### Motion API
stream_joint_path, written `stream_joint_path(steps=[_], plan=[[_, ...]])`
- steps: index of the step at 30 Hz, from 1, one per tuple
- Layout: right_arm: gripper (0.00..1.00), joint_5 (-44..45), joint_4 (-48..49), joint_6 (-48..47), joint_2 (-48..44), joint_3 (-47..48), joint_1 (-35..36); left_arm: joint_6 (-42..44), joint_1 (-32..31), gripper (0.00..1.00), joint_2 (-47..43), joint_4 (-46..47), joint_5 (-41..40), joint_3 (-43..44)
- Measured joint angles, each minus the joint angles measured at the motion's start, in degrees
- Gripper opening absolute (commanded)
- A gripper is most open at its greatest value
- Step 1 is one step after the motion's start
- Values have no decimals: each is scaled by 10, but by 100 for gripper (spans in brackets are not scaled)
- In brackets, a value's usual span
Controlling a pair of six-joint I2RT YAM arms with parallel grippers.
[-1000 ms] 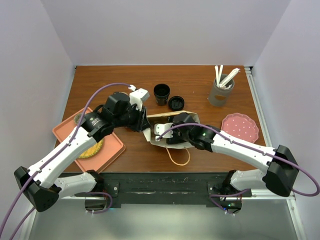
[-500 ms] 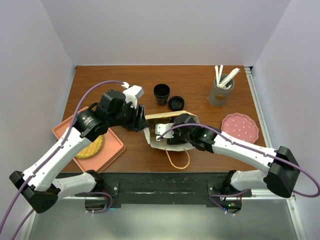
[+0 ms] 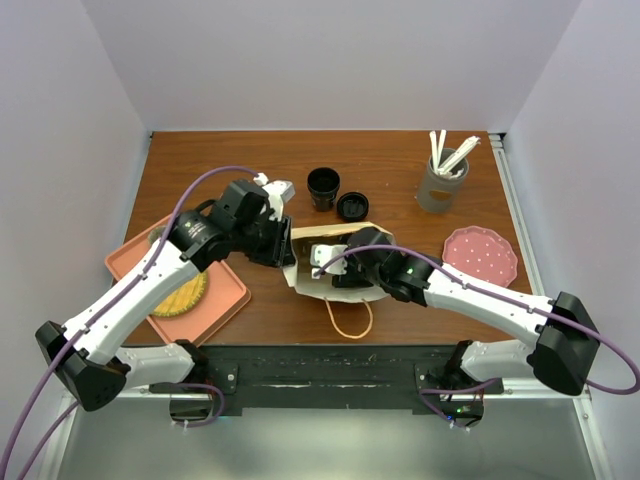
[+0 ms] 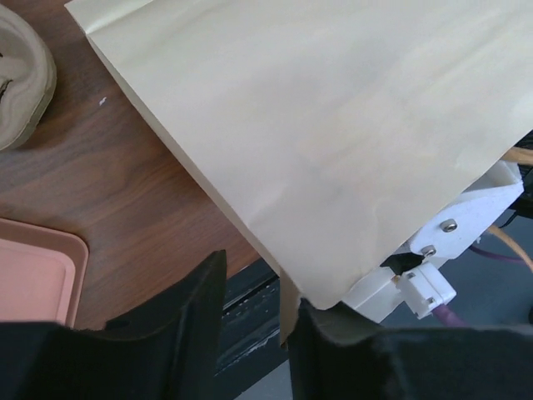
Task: Pack the takeout coffee
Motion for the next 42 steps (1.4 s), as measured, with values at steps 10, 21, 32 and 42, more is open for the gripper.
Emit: stream_joint_path(steps=[10,21,32,42], plan=[[47,-2,17,10,-41,-38,0,35,-1,0,-22,100,16,-44],[47,-11,26,9,-41,-47,0,73,-4,0,-74,181,61,-114],[47,-5,49,17,-15,-44,-2,99,-6,0,-82,201,73,-131],[53,-4,74,28,-4,-45,-6,100,-6,0,-82,201,78,-131]])
